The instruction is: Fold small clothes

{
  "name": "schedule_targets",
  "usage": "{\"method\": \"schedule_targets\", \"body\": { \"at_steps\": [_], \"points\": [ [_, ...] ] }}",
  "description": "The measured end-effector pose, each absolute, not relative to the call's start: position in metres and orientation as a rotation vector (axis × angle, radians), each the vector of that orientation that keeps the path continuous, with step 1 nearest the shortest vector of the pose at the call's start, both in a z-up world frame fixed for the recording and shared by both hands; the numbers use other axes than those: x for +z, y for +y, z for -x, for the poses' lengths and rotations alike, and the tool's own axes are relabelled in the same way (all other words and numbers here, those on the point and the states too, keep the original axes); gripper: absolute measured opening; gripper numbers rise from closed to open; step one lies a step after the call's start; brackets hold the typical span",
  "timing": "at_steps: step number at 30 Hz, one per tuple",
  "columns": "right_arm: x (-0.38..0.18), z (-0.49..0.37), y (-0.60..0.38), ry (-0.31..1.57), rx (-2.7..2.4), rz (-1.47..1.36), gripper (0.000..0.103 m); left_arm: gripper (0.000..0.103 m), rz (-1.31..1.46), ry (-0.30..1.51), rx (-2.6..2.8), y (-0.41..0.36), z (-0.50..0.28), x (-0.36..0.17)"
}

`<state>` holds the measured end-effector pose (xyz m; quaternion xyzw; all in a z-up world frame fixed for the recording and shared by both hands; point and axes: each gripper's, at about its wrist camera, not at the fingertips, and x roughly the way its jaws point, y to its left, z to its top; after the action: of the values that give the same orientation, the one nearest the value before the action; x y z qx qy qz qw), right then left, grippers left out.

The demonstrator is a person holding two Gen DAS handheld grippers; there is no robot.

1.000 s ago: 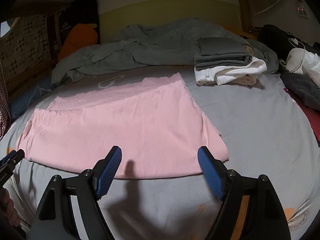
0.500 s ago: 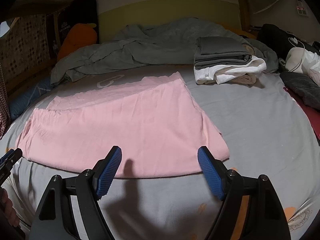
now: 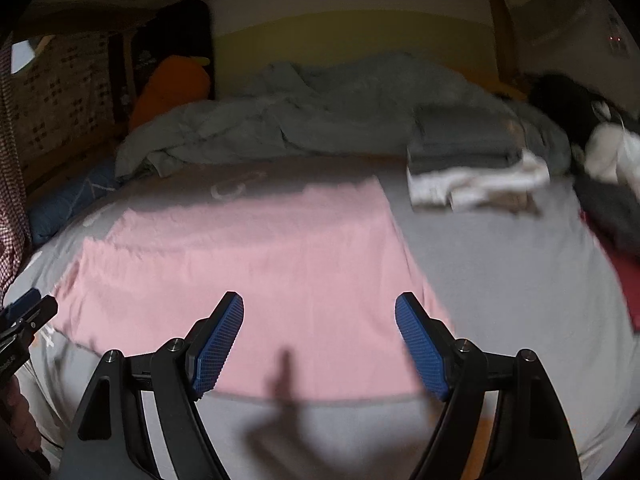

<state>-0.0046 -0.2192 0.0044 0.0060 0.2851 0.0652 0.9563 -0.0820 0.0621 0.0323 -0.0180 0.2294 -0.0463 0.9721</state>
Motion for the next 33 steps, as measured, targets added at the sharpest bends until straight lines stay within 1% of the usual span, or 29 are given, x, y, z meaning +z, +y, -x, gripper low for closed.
{"method": "schedule_targets", "body": {
  "at_steps": [3, 5, 8, 9, 11, 14, 18, 21, 24, 30, 33],
  "points": [
    [0.023, -0.012, -0.213, 0.581, 0.152, -0.005, 0.08, 0.068, 0.023, 0.469, -0.125, 0.054, 0.063, 0.048],
    [0.032, -0.024, -0.208, 0.59, 0.151, 0.016, 0.08, 0.068, 0.001, 0.51, -0.142, 0.046, 0.043, 0.055],
    [0.043, -0.046, -0.201, 0.606, 0.153, 0.053, 0.08, 0.068, -0.103, 0.587, -0.121, 0.027, 0.012, 0.057],
    [0.044, -0.057, -0.199, 0.639, 0.139, 0.07, 0.08, 0.068, -0.121, 0.602, -0.112, 0.023, 0.004, 0.056],
    [0.038, -0.077, -0.195, 0.723, 0.121, 0.079, 0.08, 0.068, -0.133, 0.656, -0.112, 0.018, -0.014, 0.051],
    [0.014, -0.108, -0.195, 0.877, 0.102, 0.073, 0.08, 0.068, -0.106, 0.72, -0.112, 0.018, -0.039, 0.041],
    [-0.017, -0.134, -0.199, 0.946, 0.091, 0.074, 0.08, 0.068, -0.075, 0.764, -0.072, 0.028, -0.058, 0.015],
    [-0.032, -0.145, -0.2, 0.95, 0.092, 0.109, 0.08, 0.068, -0.084, 0.81, -0.037, 0.034, -0.07, -0.009],
    [-0.04, -0.145, -0.204, 0.909, 0.097, 0.131, 0.08, 0.068, -0.089, 0.83, -0.015, 0.036, -0.074, -0.024],
    [-0.041, -0.139, -0.203, 0.878, 0.11, 0.166, 0.08, 0.069, -0.141, 0.782, 0.012, 0.027, -0.068, -0.029],
    [-0.038, -0.138, -0.207, 0.855, 0.117, 0.126, 0.08, 0.069, -0.061, 0.763, -0.047, 0.039, -0.061, -0.022]
  ]
}}
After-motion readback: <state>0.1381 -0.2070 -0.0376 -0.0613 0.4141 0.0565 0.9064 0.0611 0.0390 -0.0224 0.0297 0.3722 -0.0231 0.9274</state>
